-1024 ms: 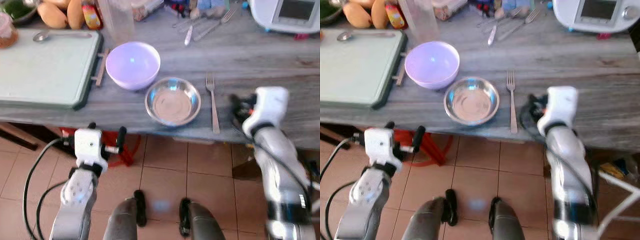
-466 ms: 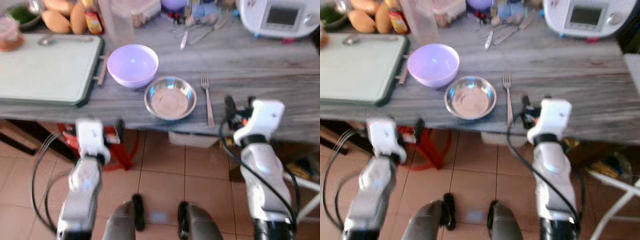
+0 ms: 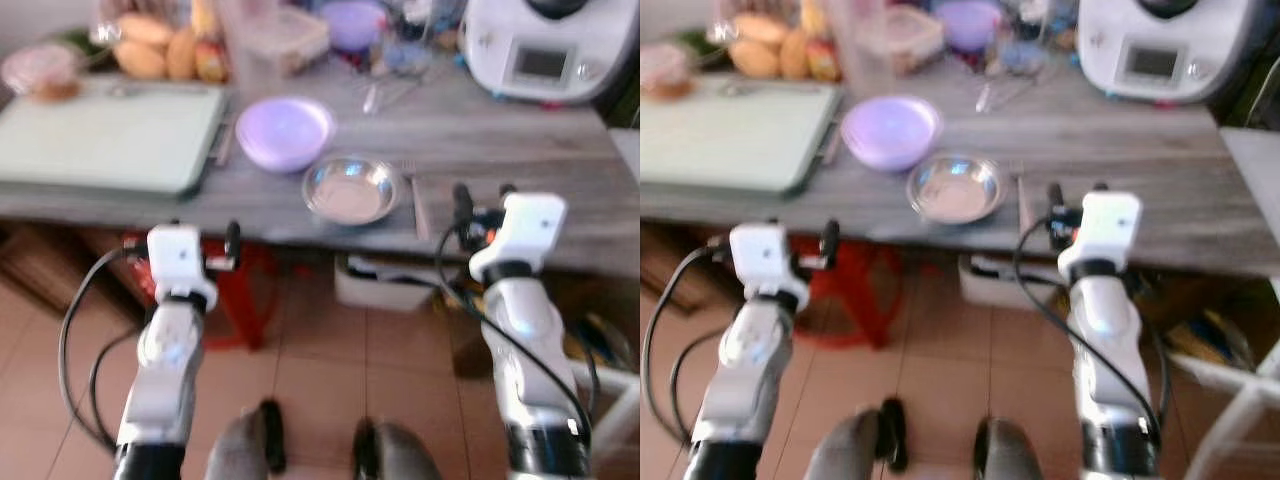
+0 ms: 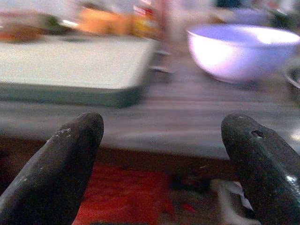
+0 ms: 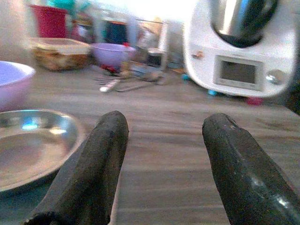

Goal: Setting the table

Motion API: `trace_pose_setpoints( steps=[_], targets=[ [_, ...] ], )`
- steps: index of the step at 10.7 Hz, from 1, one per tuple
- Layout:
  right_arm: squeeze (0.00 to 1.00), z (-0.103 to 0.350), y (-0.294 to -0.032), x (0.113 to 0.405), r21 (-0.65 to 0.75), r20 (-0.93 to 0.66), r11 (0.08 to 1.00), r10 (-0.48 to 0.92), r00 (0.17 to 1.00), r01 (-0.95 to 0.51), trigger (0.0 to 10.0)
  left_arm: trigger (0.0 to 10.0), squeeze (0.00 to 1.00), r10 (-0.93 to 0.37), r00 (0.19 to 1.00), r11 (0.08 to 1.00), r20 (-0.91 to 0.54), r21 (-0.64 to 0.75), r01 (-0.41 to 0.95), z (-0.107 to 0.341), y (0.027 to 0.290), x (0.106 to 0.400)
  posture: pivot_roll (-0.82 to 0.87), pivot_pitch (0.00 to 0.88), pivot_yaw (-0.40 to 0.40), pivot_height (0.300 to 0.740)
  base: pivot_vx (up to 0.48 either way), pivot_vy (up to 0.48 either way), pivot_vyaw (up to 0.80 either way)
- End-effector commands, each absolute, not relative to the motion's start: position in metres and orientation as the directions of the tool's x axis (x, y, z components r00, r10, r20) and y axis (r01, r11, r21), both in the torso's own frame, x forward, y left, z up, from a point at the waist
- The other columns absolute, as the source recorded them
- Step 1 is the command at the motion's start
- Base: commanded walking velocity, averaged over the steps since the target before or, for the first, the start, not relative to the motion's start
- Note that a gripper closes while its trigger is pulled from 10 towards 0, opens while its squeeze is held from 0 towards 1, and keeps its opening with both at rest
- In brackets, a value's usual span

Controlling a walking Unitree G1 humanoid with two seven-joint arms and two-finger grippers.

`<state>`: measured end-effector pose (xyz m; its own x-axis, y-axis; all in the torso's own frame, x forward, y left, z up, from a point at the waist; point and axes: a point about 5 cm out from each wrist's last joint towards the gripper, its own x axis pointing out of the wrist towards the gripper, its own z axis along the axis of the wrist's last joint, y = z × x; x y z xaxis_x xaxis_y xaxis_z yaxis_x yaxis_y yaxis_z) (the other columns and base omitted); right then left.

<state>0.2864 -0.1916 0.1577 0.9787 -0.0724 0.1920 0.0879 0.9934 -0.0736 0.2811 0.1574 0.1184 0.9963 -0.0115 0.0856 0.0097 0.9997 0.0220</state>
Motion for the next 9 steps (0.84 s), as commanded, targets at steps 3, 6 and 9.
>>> trace_pose_setpoints(
  steps=[3,6,9],
  targets=[
    [0.00,0.1514,-0.1839,0.2905,-0.077,0.195,0.995,-0.044,0.980,0.060,10.0,10.0,0.00,0.005,0.997,1.000,0.077,0.020,-0.006,0.1134,0.1603,0.2814,-0.07,0.061,0.019,0.740,-0.273,0.000,0.00],
    [1.00,0.1517,-0.1837,0.2946,-0.074,0.210,0.995,-0.044,0.977,0.061,10.0,10.0,0.00,0.004,0.996,1.000,0.088,0.022,-0.006,0.1143,0.1607,0.2804,-0.06,0.066,0.019,0.740,-0.178,0.000,0.00],
    [0.00,0.1482,-0.1825,0.2940,-0.078,0.201,0.995,-0.046,0.979,0.063,10.0,10.0,0.00,-0.038,0.994,0.999,0.098,0.002,0.038,0.1154,0.1523,0.2777,-0.06,0.084,0.025,0.740,0.000,0.000,0.00]
  ],
)
